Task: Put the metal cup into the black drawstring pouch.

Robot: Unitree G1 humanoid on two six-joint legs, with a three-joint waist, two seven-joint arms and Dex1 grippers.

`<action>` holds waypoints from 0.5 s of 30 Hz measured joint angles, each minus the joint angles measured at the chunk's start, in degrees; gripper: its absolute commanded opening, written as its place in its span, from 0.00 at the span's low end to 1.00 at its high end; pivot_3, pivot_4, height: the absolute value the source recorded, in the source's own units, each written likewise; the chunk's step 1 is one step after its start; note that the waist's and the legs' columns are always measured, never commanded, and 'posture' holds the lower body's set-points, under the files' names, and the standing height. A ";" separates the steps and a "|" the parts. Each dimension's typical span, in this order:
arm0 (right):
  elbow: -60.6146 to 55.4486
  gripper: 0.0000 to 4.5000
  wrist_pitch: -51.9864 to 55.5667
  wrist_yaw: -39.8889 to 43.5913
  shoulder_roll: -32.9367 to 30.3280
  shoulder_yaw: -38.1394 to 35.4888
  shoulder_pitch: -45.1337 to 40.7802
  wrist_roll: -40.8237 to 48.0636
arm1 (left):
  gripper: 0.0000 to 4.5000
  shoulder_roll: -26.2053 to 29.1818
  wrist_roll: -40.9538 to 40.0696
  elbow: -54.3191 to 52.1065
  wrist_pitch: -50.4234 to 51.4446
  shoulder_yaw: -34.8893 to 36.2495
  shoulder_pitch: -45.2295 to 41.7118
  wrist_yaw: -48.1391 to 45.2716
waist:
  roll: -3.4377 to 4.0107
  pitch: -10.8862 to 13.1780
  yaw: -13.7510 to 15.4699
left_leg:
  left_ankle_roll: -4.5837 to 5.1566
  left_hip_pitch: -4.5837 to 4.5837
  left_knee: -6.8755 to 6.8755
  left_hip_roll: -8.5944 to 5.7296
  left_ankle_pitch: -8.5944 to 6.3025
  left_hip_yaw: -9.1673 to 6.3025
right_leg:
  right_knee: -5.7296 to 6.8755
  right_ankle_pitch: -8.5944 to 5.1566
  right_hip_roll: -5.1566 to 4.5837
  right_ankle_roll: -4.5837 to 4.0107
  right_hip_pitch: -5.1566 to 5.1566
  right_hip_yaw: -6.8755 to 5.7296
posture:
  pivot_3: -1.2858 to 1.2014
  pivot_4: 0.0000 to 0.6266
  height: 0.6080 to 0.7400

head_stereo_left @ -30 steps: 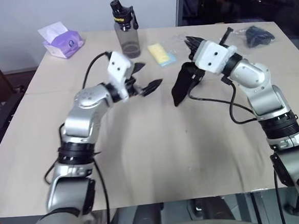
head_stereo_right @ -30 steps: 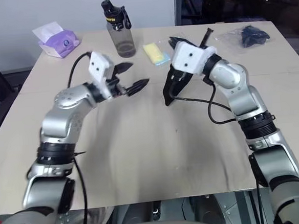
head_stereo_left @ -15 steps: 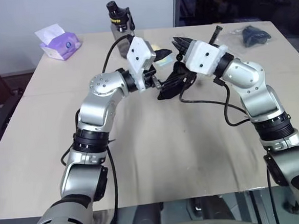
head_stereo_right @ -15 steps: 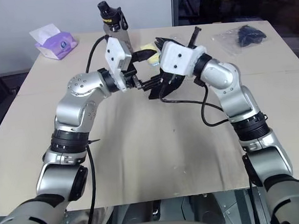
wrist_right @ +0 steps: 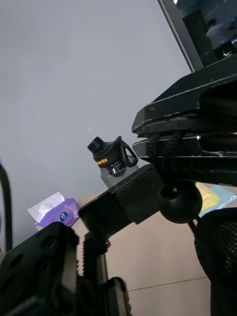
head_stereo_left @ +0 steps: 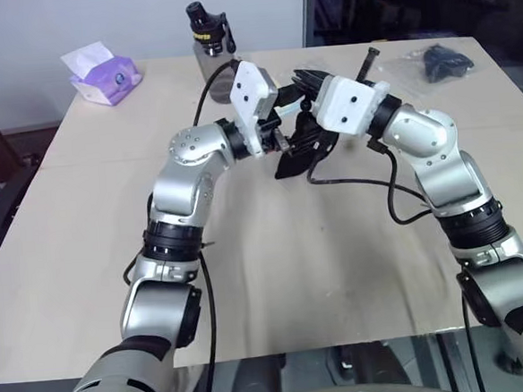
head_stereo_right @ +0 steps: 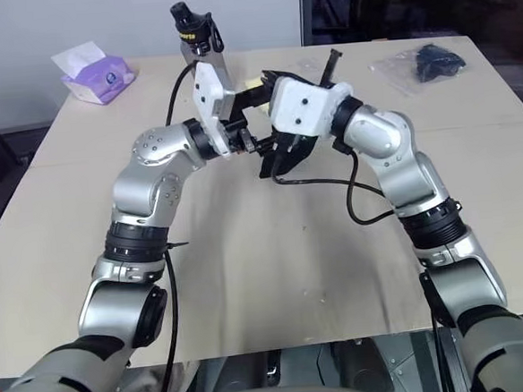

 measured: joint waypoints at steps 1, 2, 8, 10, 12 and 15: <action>-0.24 0.00 0.03 0.01 0.07 0.00 0.00 -0.01 | 0.98 -0.07 0.04 0.20 -0.04 0.01 -0.39 -0.01 | 0.00 0.00 0.01 | 0.00 0.00 0.00 0.00 0.00 0.00 | 0.00 0.00 0.00 0.00 0.00 0.00 | 0.52 0.24 1.00; -0.37 0.00 0.06 0.03 0.07 0.00 0.00 -0.06 | 0.98 -0.24 0.01 0.23 -0.12 0.16 -0.44 -0.02 | 0.00 0.00 0.00 | 0.00 0.01 0.00 0.00 0.00 0.00 | 0.01 0.00 0.00 0.00 0.00 0.00 | 0.52 0.24 1.00; -0.62 0.00 0.31 0.28 0.11 0.00 0.11 -0.15 | 0.98 -1.22 -0.26 1.34 -0.19 0.68 -0.71 -0.43 | 0.00 0.00 0.00 | 0.00 0.01 0.02 0.00 0.00 0.01 | 0.04 0.00 0.00 0.00 0.00 0.00 | 0.52 0.24 1.00; -0.80 0.00 0.34 0.28 0.12 0.00 0.15 -0.15 | 0.86 -1.34 -0.38 1.37 -0.12 0.91 -0.71 -0.85 | 0.00 0.00 0.00 | 0.00 0.01 0.02 0.00 0.00 0.00 | 0.04 0.00 0.00 0.00 0.00 0.00 | 0.52 0.24 1.00; -0.79 0.00 0.58 0.30 0.19 0.01 0.31 -0.16 | 0.74 -1.38 -1.13 1.37 -0.10 1.09 -0.75 -1.40 | 0.00 0.00 0.01 | 0.00 0.01 0.02 0.00 0.00 0.00 | 0.04 0.00 0.00 0.00 0.00 0.00 | 0.52 0.24 1.00; -1.00 0.00 0.55 0.26 0.44 0.00 0.36 -0.09 | 0.42 -1.17 -1.19 1.39 0.40 1.69 -0.74 -1.58 | 0.00 0.00 -0.06 | 0.00 0.02 0.02 0.00 0.00 0.00 | 0.05 0.00 0.00 0.00 0.00 0.01 | 0.52 0.24 1.00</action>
